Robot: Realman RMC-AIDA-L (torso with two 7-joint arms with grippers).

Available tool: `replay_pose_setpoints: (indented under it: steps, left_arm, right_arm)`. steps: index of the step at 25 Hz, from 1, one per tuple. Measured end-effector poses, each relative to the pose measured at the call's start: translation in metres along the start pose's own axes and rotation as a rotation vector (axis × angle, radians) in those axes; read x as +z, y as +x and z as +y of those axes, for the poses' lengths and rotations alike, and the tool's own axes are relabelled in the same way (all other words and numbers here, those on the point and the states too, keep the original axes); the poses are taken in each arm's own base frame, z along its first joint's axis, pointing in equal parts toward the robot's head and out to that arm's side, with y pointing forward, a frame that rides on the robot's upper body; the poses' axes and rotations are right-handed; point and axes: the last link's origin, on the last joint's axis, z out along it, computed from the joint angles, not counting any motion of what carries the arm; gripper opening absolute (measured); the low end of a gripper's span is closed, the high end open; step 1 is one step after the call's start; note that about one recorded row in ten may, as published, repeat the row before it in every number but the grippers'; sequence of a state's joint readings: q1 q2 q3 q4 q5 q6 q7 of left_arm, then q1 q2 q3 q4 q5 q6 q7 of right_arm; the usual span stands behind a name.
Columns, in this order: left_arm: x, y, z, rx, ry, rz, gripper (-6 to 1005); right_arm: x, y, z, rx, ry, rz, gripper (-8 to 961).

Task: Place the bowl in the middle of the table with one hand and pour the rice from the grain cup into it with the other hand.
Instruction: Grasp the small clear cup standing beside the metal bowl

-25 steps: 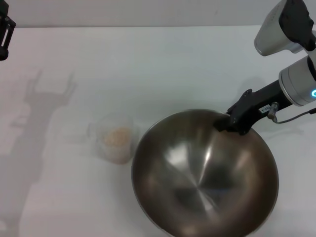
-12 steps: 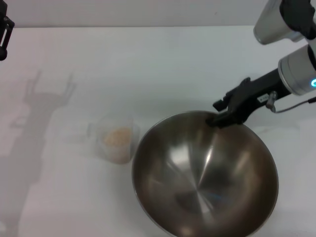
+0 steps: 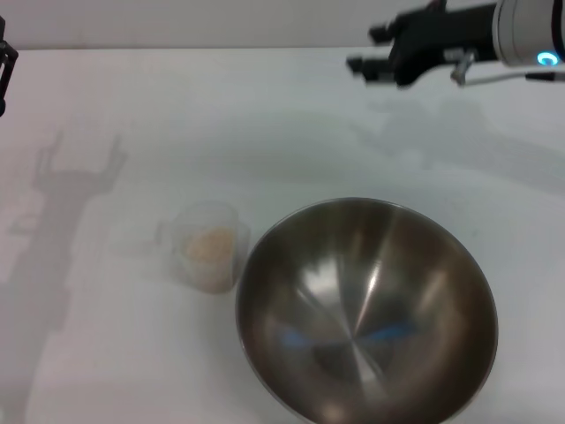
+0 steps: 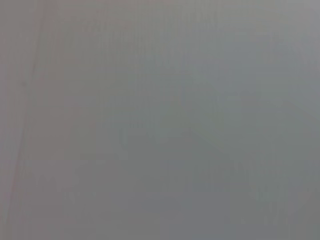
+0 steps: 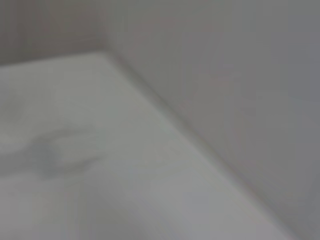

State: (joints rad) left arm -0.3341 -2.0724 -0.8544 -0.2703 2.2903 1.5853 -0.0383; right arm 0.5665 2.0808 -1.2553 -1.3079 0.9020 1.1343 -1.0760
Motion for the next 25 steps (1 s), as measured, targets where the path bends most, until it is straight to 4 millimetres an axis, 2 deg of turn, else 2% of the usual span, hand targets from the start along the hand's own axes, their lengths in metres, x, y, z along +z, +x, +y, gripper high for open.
replay_pose_setpoints:
  steps: [5, 8, 10, 11, 12, 14, 16, 18, 22, 23, 24, 25]
  left_arm:
    - [-0.002, -0.002, -0.002, 0.007, 0.002, -0.017, 835]
    - [-0.002, -0.003, -0.001, 0.008, -0.001, -0.024, 835]
    - [-0.002, -0.004, -0.002, 0.010, -0.001, -0.028, 836]
    - [-0.003, -0.004, -0.002, 0.012, 0.000, -0.030, 836]
    - [-0.003, -0.004, -0.003, 0.013, 0.001, -0.033, 836]
    - [-0.004, -0.005, -0.004, 0.015, 0.001, -0.036, 835]
    - [-0.003, -0.005, -0.004, 0.016, 0.000, -0.037, 835]
    - [-0.002, -0.005, -0.003, 0.014, -0.004, -0.036, 835]
    - [-0.003, -0.005, -0.001, 0.008, -0.015, -0.037, 834]
    - [-0.007, -0.005, 0.000, 0.002, -0.029, -0.037, 834]
    - [-0.009, -0.004, 0.001, -0.003, -0.034, -0.038, 834]
    - [-0.011, -0.004, 0.001, -0.009, -0.040, -0.040, 834]
  right_arm:
    - [0.009, -0.005, -0.015, -0.086, 0.286, -0.150, 491]
    - [0.013, -0.009, -0.015, -0.143, 0.482, -0.241, 491]
    - [0.011, -0.009, -0.010, -0.169, 0.623, -0.314, 491]
    - [0.009, -0.009, 0.001, -0.193, 0.774, -0.409, 491]
    - [0.009, -0.009, 0.001, -0.193, 0.774, -0.409, 491]
    - [0.003, 0.003, 0.022, -0.189, 0.965, -0.566, 490]
    - [-0.002, 0.007, 0.027, -0.171, 1.012, -0.633, 490]
    - [-0.012, 0.024, 0.034, -0.096, 1.064, -0.783, 490]
    - [-0.029, 0.071, 0.034, 0.143, 0.998, -1.000, 490]
    - [-0.033, 0.088, 0.032, 0.222, 0.961, -1.029, 490]
    - [-0.039, 0.115, 0.028, 0.322, 0.909, -1.042, 490]
    - [-0.039, 0.115, 0.028, 0.322, 0.909, -1.042, 490]
